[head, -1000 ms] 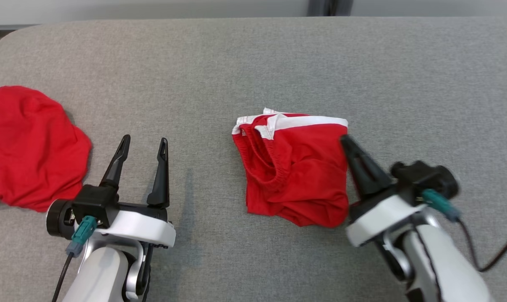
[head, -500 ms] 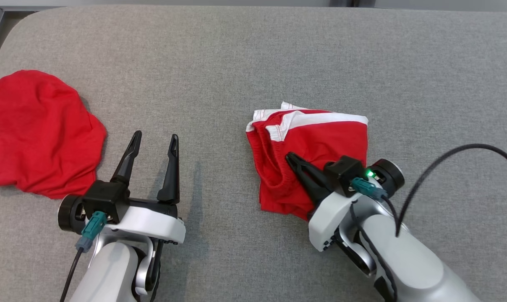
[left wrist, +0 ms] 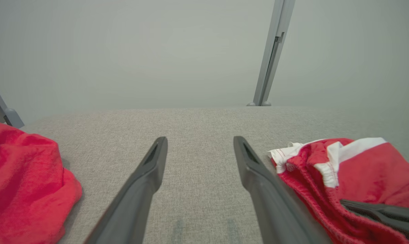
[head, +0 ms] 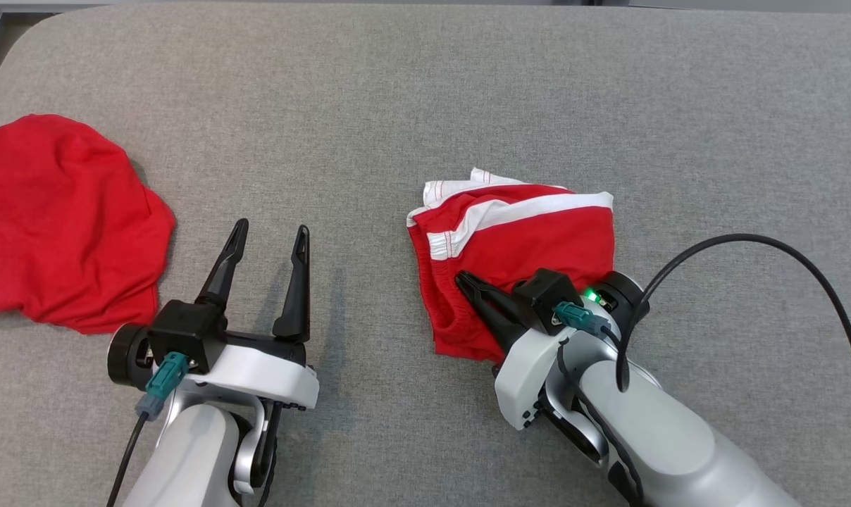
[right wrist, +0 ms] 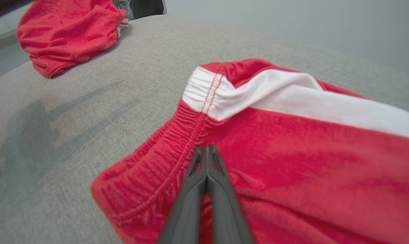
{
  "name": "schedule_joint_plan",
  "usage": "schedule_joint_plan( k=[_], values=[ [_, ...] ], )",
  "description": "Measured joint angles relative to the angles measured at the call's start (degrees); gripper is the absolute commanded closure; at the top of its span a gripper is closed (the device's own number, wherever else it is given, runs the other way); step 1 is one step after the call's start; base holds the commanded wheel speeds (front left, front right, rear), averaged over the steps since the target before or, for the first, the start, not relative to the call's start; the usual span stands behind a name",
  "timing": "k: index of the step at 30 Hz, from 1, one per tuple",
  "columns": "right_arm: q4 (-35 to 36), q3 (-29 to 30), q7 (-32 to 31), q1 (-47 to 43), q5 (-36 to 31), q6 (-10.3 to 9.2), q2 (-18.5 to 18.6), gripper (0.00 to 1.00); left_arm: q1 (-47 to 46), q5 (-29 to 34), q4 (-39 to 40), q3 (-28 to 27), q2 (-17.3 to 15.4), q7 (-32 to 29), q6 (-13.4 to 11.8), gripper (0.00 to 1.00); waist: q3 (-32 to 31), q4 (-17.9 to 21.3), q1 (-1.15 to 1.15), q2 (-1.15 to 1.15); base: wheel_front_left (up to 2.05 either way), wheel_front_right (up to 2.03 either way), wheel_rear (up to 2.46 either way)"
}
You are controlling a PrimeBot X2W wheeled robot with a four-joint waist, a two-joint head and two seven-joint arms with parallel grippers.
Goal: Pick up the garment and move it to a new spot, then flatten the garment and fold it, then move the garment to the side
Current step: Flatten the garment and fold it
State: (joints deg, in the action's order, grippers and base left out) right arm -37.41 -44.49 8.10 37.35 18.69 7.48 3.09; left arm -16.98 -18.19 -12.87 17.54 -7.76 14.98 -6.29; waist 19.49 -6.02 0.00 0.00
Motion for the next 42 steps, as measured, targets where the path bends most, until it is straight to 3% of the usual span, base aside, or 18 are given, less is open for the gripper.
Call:
schedule_joint_plan(
  k=[7,14,16,18,24,28,42],
  values=[
    [2.7,3.0,4.0,-0.1,2.7,0.01,-0.3,1.00,0.0,0.1,-0.2,-0.2,0.0,0.0,0.3,0.00,-0.9,0.6,0.00,0.00,0.00,0.00,0.00],
    [10.6,15.9,6.0,-5.9,2.2,0.00,2.8,1.00,1.1,0.3,0.2,-1.1,-0.3,0.0,-0.1,0.00,-2.9,2.1,0.00,0.00,0.00,0.00,0.00],
    [13.2,20.8,6.1,-8.6,1.3,0.00,3.6,0.57,1.5,0.3,0.4,-1.4,-0.6,0.0,-0.3,0.00,-3.5,2.5,0.00,0.00,0.00,0.00,0.00],
    [15.6,25.5,6.1,-11.6,0.1,0.00,4.1,0.01,1.9,0.3,0.8,-1.7,-0.8,0.0,-0.5,0.00,-4.0,3.1,0.00,0.00,0.00,0.00,0.00],
    [21.8,38.6,5.2,-19.5,-3.4,0.00,4.4,0.00,3.5,0.5,1.6,-2.6,-2.4,0.0,-1.4,0.00,-5.5,4.6,0.00,0.00,0.00,0.00,0.00],
    [25.1,43.8,3.8,-23.3,-5.3,0.00,4.0,0.00,4.9,0.5,2.4,-3.0,-3.3,-0.5,-1.9,0.00,-6.9,5.4,0.00,0.00,0.00,0.00,0.00],
    [30.0,46.8,1.0,-31.6,-7.4,0.00,2.3,0.00,12.5,-1.1,5.7,-4.5,-5.8,-3.4,-4.0,0.00,-12.8,6.4,0.00,0.00,0.00,0.00,0.00]
  ],
)
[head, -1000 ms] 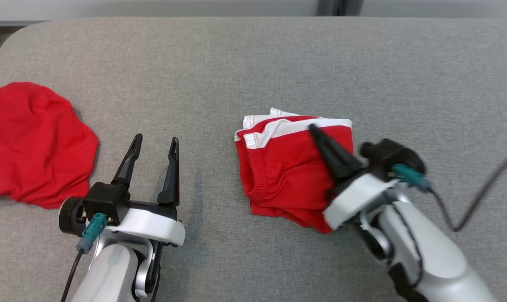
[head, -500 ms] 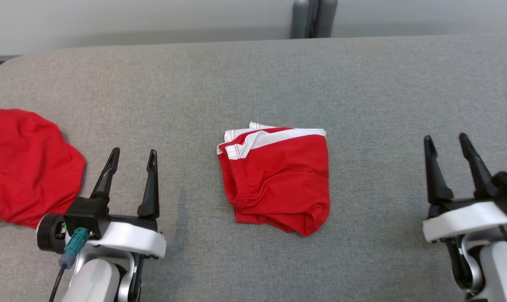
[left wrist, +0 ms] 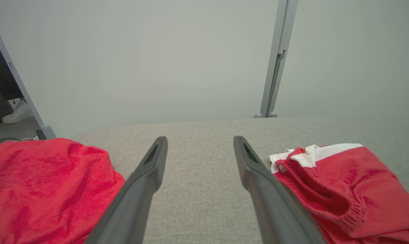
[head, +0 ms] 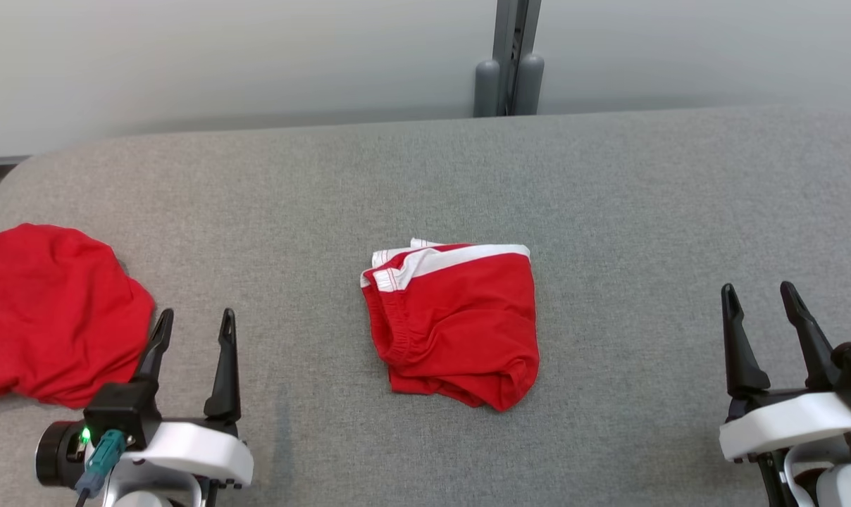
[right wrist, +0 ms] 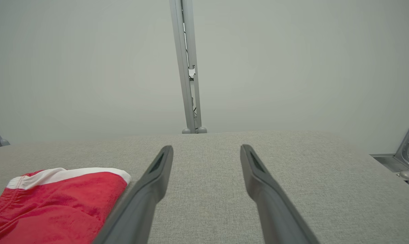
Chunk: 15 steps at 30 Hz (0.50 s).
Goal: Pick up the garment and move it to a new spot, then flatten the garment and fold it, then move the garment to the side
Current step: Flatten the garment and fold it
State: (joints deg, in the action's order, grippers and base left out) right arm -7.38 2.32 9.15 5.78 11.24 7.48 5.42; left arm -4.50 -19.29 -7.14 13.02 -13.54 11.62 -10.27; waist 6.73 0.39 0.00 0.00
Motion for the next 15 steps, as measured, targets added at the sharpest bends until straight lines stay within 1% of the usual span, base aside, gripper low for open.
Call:
schedule_joint_plan(
  k=[6,15],
  values=[
    [1.9,-0.3,-1.2,-2.7,-0.7,0.00,-0.2,0.00,3.4,-1.1,1.1,-0.8,-1.0,-0.4,-0.3,0.00,-2.6,-0.3,0.00,0.00,0.00,0.00,0.00],
    [4.0,-0.2,-3.2,-6.3,-1.1,0.00,-0.2,0.00,6.1,-1.7,1.8,-0.2,-1.4,-1.4,-0.4,0.00,-6.0,-0.7,0.00,0.00,0.00,0.00,0.00]
  ],
)
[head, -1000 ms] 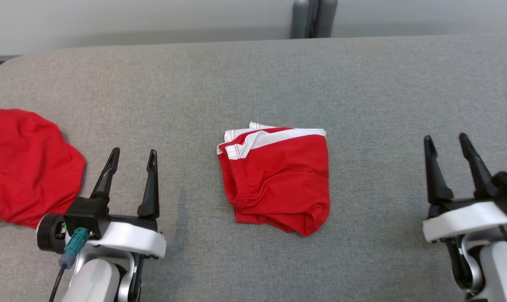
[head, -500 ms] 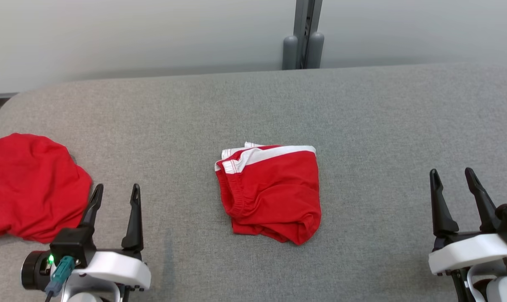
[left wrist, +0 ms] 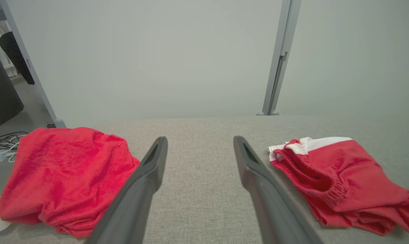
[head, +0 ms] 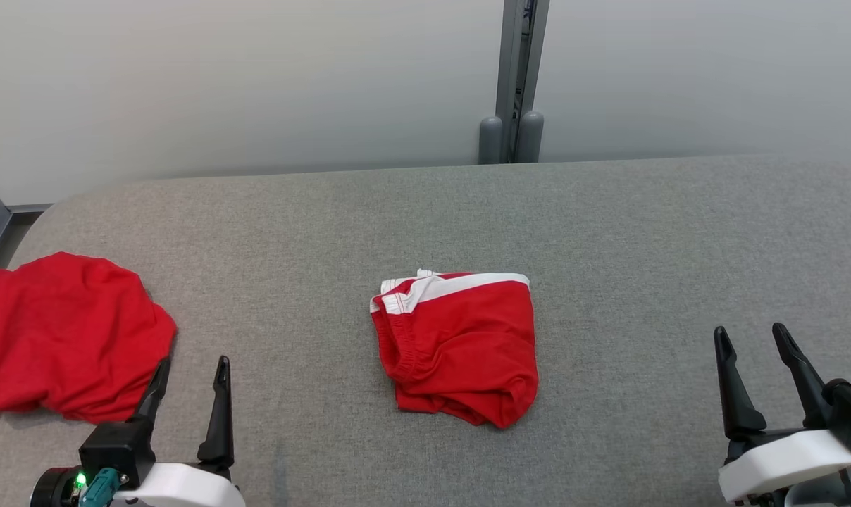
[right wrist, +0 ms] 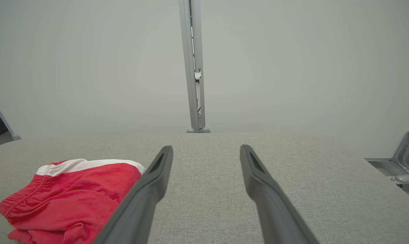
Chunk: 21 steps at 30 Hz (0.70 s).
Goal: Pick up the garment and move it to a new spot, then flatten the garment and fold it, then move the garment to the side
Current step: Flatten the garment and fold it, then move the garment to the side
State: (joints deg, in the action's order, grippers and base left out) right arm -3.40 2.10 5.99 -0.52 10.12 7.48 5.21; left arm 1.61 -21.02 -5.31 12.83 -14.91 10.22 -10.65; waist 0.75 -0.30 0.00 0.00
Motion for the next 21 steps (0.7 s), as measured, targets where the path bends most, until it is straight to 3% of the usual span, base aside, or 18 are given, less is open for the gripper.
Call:
schedule_joint_plan(
  k=[21],
  values=[
    [1.9,1.4,-1.2,-1.8,0.1,0.01,-1.0,0.00,0.4,-0.7,0.0,0.7,-0.8,-0.9,0.0,0.00,-1.0,0.0,0.00,0.00,0.00,0.00,0.00]
  ],
)
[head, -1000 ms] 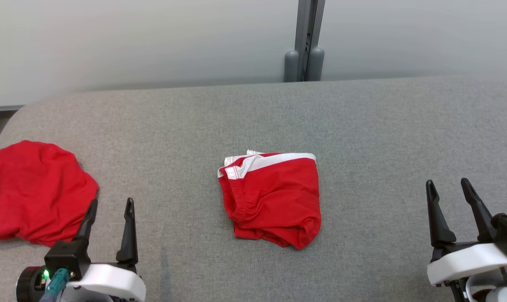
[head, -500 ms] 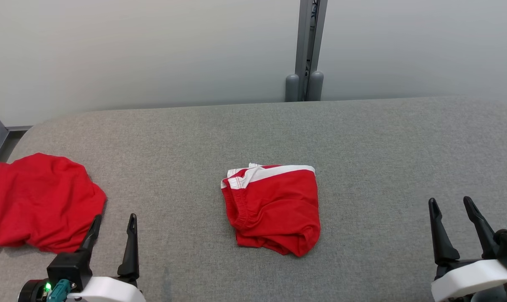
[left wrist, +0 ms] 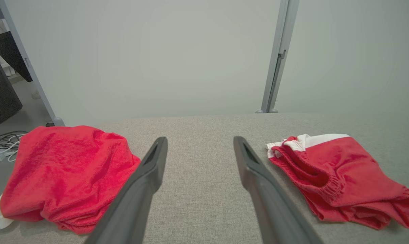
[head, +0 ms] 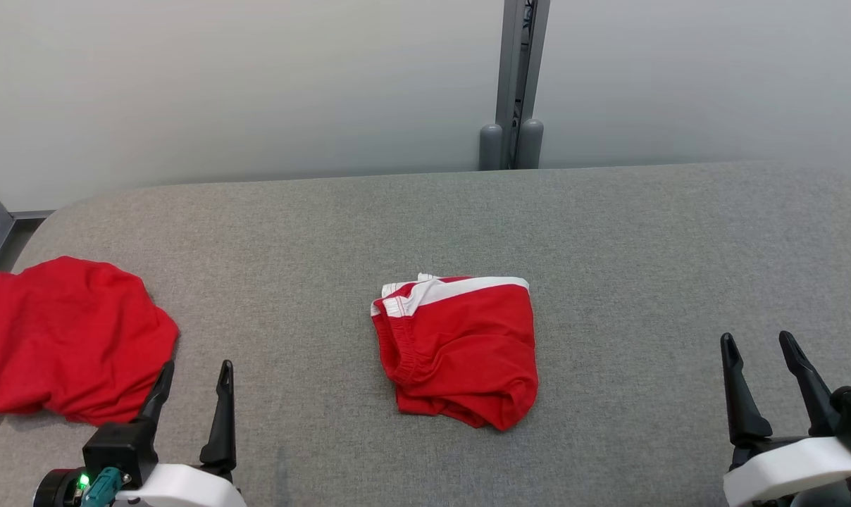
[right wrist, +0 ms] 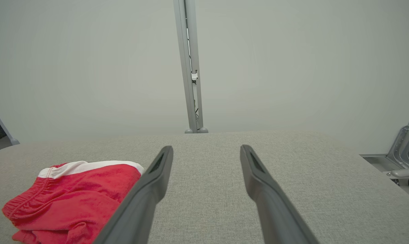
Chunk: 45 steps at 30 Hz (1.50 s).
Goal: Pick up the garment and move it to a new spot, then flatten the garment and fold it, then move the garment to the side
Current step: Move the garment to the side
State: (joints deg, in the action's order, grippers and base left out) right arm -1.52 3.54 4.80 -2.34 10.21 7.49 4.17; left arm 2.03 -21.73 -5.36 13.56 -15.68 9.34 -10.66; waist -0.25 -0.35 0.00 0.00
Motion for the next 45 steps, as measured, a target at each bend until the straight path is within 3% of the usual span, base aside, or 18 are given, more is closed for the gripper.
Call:
schedule_joint_plan(
  k=[14,22,37,45],
  values=[
    [-0.8,0.4,0.8,0.1,0.1,-0.01,-0.3,0.00,-1.4,-0.2,-0.4,1.0,-0.3,-0.2,0.0,0.00,0.4,-0.2,0.00,0.00,0.00,0.00,0.00],
    [-4.5,-0.6,0.9,4.5,1.0,-0.01,0.3,0.00,-5.6,0.1,-0.1,2.4,0.7,0.3,0.6,0.00,3.7,-2.4,0.00,0.00,0.00,0.00,0.00],
    [-25.3,-14.7,-2.9,17.2,10.1,-0.01,1.8,0.00,-12.9,0.4,-4.1,4.4,4.4,3.7,2.1,0.00,10.4,-10.7,0.00,0.00,0.00,0.00,0.00],
    [-31.3,-20.3,-4.4,21.5,17.0,-0.01,2.6,0.00,-14.1,0.4,-5.1,4.4,5.1,4.8,2.5,0.00,11.7,-12.3,0.00,0.00,0.00,0.00,0.00]
  ],
)
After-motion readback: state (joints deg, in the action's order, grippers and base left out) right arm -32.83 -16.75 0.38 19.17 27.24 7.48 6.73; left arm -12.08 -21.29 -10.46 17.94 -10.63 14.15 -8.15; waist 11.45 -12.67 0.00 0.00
